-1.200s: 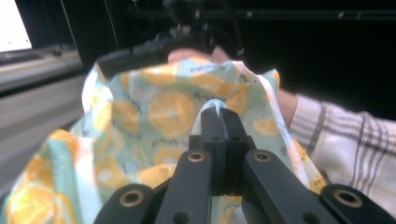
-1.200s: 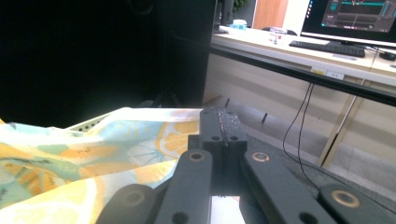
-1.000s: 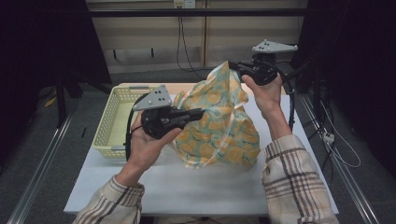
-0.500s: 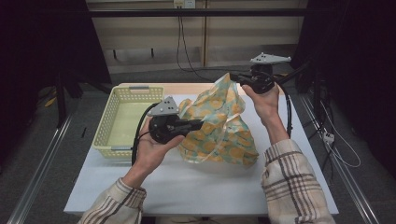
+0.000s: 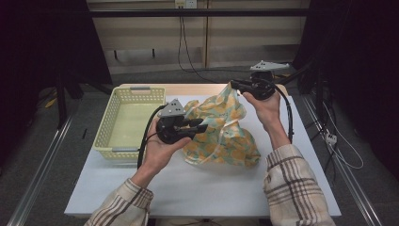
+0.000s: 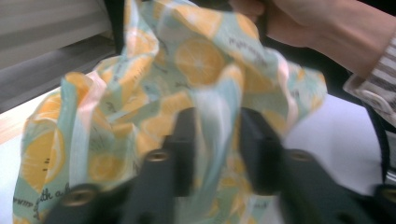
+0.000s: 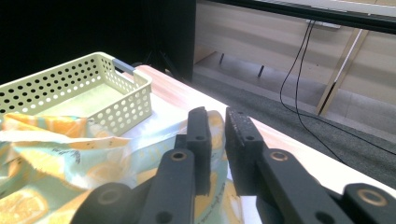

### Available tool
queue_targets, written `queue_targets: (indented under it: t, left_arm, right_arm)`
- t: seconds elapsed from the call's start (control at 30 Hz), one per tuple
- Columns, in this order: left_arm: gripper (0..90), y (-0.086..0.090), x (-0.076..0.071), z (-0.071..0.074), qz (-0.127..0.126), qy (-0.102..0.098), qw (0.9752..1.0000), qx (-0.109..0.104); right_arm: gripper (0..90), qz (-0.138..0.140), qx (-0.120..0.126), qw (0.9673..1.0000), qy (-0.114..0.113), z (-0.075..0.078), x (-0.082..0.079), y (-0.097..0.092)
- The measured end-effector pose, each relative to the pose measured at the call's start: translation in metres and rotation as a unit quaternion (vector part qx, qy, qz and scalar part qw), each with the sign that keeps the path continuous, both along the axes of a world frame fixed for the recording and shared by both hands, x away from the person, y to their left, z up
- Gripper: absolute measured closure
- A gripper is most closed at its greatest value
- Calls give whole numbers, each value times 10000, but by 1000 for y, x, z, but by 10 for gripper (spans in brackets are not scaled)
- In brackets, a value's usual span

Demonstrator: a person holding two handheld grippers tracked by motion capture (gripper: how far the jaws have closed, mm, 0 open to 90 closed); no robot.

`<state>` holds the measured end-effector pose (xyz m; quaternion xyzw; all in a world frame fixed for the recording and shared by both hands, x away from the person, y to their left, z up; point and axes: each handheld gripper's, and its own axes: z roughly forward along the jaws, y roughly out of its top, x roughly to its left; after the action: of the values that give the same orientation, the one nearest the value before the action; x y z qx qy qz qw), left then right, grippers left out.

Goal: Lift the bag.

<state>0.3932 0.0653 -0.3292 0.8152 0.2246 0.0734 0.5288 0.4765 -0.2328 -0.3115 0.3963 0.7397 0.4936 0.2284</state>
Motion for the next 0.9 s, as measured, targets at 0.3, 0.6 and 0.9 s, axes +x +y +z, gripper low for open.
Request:
queue_targets:
  t: [0.3,0.6,0.9]
  left_arm:
    - [343,8,-4,5,257,-205,9995,9]
    - [107,22,0,5,699,-256,9972,13]
    - [54,40,-5,-5,859,-232,9960,59]
  right_arm:
    - [590,28,48,10000,21,0,-6,2]
    - [324,-55,3,10000,7,4,-21,-3]
    - [227,-128,-113,9998,100,-8,-43,-13]
